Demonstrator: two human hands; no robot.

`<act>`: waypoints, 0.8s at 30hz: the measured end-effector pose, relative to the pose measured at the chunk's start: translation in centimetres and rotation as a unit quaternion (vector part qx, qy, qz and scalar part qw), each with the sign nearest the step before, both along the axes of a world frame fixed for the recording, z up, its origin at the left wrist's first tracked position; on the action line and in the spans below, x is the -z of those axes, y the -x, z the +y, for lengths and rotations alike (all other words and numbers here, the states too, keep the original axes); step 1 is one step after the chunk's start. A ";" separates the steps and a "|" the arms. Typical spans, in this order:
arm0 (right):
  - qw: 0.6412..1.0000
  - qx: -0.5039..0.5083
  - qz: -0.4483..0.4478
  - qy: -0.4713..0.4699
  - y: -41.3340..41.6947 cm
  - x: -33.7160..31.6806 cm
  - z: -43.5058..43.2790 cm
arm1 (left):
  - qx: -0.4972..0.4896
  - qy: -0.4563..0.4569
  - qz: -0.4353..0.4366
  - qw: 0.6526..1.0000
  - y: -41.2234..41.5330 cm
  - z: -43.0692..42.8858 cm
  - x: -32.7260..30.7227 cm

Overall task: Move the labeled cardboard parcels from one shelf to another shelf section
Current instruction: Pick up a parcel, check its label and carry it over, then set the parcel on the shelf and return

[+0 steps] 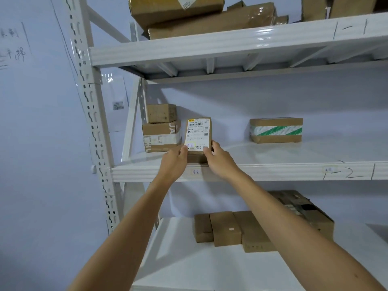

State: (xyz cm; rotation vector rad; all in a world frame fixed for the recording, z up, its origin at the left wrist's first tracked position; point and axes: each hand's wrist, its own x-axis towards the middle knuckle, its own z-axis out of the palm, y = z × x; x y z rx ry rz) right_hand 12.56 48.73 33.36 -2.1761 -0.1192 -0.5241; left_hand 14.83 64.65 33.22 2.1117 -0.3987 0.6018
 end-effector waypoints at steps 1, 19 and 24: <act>1.000 0.004 0.007 0.007 -0.6 -0.1 0.0 | 0.011 -0.003 0.007 1.000 -0.5 0.3 0.0; 0.996 0.038 0.044 -0.069 -5.6 -1.2 -1.1 | -0.064 -0.128 -0.051 0.988 -5.9 1.0 0.9; 0.992 0.002 -0.008 -0.123 -4.2 -1.2 -1.9 | -0.059 -0.058 -0.057 0.995 -4.3 1.1 1.1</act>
